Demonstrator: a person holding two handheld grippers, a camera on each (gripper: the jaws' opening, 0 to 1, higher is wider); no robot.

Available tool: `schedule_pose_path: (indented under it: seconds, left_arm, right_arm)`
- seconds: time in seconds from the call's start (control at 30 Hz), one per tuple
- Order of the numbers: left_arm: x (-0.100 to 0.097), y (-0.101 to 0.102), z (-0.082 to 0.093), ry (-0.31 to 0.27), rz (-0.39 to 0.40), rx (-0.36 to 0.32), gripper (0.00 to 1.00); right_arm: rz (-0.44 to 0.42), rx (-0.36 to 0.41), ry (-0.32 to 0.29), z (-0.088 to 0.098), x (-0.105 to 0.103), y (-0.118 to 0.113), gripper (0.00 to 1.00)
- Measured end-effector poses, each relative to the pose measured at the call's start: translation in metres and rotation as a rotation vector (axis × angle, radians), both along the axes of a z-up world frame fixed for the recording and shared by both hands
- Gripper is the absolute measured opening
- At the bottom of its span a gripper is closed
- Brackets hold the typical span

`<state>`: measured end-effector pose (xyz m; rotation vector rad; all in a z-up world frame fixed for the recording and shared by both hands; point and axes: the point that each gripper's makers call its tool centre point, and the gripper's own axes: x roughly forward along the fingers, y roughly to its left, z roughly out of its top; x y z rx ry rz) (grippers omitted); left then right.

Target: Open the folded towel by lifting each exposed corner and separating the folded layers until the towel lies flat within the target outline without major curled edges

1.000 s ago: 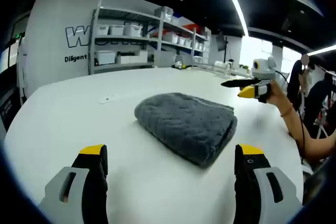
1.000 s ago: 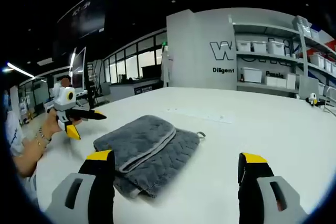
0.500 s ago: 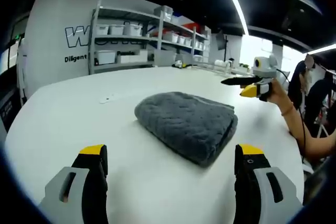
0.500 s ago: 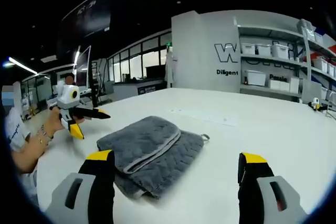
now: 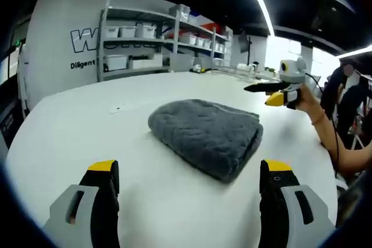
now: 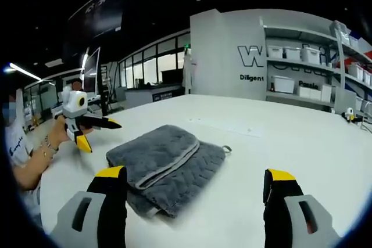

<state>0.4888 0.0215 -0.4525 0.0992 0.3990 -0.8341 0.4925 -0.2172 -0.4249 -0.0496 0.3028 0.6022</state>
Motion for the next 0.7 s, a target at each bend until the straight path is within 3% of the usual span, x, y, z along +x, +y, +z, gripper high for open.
schedule_pose_path:
  seconds: [0.37,0.7]
  left_arm:
    - [0.005,0.0,0.006,-0.013,0.0,-0.004,0.99]
    - [-0.007,-0.012,0.008,-0.041,-0.03,0.026,0.99]
  right_arm:
    - [0.001,-0.002,-0.009,0.002,0.001,-0.001,0.99]
    - [0.008,-0.015,-0.003,0.001,-0.001,0.0,0.99]
